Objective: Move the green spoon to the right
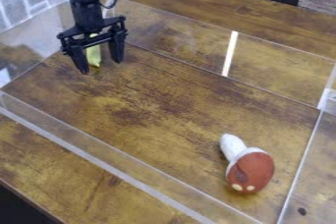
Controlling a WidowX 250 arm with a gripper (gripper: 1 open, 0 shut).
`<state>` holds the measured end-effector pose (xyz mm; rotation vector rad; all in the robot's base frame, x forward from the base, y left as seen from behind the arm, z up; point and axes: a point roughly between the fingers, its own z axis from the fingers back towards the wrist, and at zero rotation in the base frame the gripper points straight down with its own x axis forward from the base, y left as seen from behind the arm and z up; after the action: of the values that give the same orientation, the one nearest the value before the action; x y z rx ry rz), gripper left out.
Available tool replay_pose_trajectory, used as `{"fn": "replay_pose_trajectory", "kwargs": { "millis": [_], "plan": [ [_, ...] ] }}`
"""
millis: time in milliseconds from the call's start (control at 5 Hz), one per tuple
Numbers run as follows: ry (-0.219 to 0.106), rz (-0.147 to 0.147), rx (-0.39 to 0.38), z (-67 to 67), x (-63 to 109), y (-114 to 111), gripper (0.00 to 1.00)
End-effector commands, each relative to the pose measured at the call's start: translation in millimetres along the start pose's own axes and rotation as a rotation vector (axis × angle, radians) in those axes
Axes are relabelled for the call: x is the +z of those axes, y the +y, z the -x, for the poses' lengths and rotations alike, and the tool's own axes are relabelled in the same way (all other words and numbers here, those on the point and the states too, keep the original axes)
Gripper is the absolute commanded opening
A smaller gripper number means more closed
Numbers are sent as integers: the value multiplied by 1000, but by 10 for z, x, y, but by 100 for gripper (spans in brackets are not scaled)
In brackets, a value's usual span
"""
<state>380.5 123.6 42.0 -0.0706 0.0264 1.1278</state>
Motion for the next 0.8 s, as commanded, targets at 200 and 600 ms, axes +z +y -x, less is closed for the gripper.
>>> {"fn": "replay_pose_trajectory", "kwargs": {
  "millis": [200, 600],
  "plan": [
    [-52, 45, 50, -36, 174, -72, 100],
    [-62, 52, 76, -174, 168, -109, 100]
  ]
}}
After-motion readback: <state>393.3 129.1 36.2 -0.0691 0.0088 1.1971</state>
